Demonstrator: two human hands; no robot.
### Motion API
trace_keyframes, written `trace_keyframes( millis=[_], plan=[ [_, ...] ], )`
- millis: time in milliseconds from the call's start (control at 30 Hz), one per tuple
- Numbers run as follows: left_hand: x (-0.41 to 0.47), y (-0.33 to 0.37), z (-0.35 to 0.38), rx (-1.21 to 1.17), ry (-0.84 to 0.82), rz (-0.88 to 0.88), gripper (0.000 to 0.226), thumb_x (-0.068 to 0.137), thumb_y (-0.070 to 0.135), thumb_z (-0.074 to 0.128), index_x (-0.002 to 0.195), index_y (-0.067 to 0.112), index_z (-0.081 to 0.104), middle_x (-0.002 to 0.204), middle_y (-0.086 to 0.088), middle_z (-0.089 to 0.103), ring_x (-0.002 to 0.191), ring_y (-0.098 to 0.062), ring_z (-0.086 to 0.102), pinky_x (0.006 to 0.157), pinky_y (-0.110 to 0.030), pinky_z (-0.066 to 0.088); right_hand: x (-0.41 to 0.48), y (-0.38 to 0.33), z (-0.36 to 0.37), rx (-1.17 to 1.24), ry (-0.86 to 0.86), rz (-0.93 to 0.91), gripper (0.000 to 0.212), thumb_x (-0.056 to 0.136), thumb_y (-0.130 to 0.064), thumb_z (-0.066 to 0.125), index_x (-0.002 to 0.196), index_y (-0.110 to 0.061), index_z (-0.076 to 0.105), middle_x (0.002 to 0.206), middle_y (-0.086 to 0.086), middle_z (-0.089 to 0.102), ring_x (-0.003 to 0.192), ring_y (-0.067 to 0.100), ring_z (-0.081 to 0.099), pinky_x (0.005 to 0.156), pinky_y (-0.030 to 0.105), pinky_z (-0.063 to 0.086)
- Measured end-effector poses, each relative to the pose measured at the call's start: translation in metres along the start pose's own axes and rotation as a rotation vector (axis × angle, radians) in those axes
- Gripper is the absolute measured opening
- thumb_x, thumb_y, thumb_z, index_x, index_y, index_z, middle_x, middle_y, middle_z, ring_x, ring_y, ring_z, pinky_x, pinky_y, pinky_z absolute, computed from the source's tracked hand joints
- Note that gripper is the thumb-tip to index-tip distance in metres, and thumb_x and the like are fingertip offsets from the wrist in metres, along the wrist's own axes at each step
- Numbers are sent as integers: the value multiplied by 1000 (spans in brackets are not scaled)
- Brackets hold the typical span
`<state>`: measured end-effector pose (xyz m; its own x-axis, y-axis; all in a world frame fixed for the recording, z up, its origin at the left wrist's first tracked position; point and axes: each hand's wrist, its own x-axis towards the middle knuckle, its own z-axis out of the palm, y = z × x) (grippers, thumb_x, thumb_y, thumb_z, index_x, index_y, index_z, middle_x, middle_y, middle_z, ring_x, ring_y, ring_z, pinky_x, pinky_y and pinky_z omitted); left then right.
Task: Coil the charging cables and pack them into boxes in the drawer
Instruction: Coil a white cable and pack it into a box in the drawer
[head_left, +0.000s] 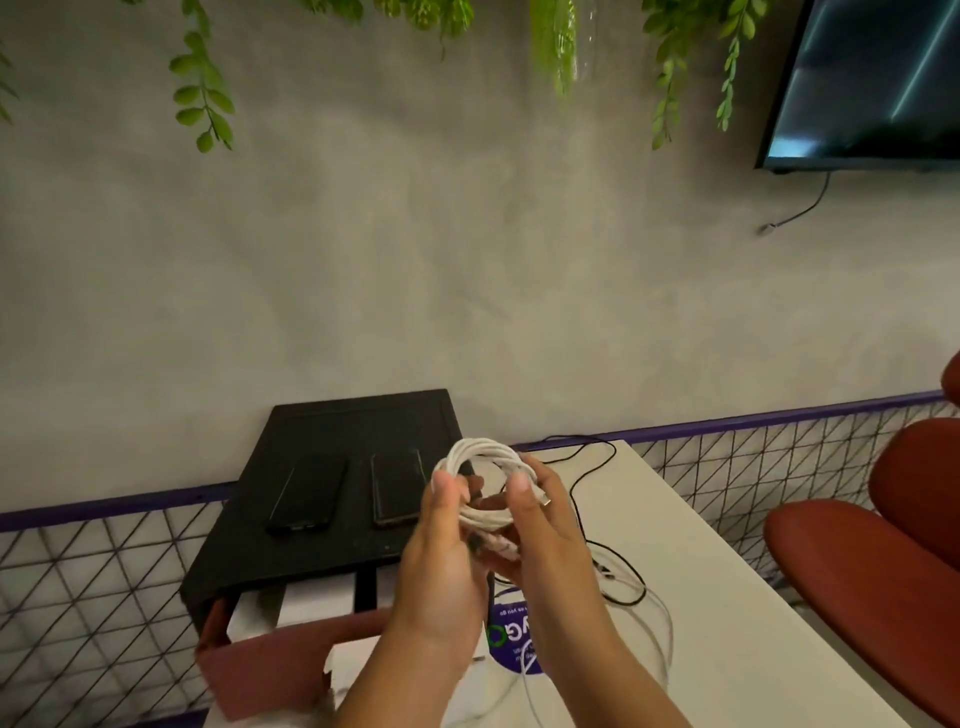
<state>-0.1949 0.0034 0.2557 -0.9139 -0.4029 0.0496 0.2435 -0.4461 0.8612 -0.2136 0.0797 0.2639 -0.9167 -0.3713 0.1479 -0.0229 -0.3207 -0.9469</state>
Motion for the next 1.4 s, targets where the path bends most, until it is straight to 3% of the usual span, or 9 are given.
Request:
trace_keyframes(
  millis=[100,200,367,533,633,767,933,1133,1400],
  plan=[
    [-9,-19,-5,70,-59,-71,58,81,56,36,116,17,61,111,-7,69,107,-18,64,98,-39,45,2,12,-7,6,176,20,34,88,-44,45,95,-16,63,74,3,67,61,6,64,49,14,46],
    [-14,-35,-16,201,-35,-120,38,90,48,34,93,18,58,87,1,73,76,-5,69,63,-20,52,4,30,-18,-90,257,24,36,93,-37,45,78,-10,62,55,-1,57,44,3,51,42,15,39],
    [-24,-59,-52,537,-12,-234,21,97,38,39,100,29,58,100,11,64,97,-3,59,84,-23,43,8,78,-53,-385,244,131,28,93,-33,50,78,-13,64,67,6,65,63,22,63,58,31,48],
    [-25,-101,-133,1018,170,-347,2,91,25,55,92,24,56,111,2,60,96,-11,53,82,-24,39,6,134,-89,-820,-93,319,22,94,-30,49,79,-20,62,68,-3,61,62,12,57,63,28,49],
    [-25,-113,-177,1216,294,-366,16,88,21,58,104,25,54,121,-6,55,104,-19,54,89,-28,40,1,156,-91,-943,-337,454,16,95,-32,46,102,-26,60,92,-8,65,78,7,59,71,15,47],
    [-21,-113,-197,1380,381,-293,35,87,20,58,121,24,53,116,-6,48,105,-25,51,92,-36,43,1,172,-79,-1032,-495,471,43,97,-37,42,138,-28,38,126,-4,61,110,15,57,98,26,41],
    [-14,-111,-199,1401,393,-288,52,87,20,59,135,24,39,121,-3,42,109,-23,44,90,-34,43,10,187,-70,-1125,-582,435,54,98,-34,41,147,-33,17,128,-3,60,114,15,56,101,27,39],
    [-6,-113,-209,1297,172,-340,62,83,11,62,138,14,35,131,-4,39,113,-24,48,97,-31,41,14,193,-79,-1094,-580,360,47,99,-29,39,144,-30,27,119,-4,65,107,12,59,99,24,41],
    [1,-106,-201,1258,28,-242,86,80,4,63,145,33,16,127,9,31,89,-8,50,82,-22,48,11,195,-103,-988,-504,348,46,99,-30,40,144,-31,29,82,-24,56,83,1,57,90,16,42]
  ],
)
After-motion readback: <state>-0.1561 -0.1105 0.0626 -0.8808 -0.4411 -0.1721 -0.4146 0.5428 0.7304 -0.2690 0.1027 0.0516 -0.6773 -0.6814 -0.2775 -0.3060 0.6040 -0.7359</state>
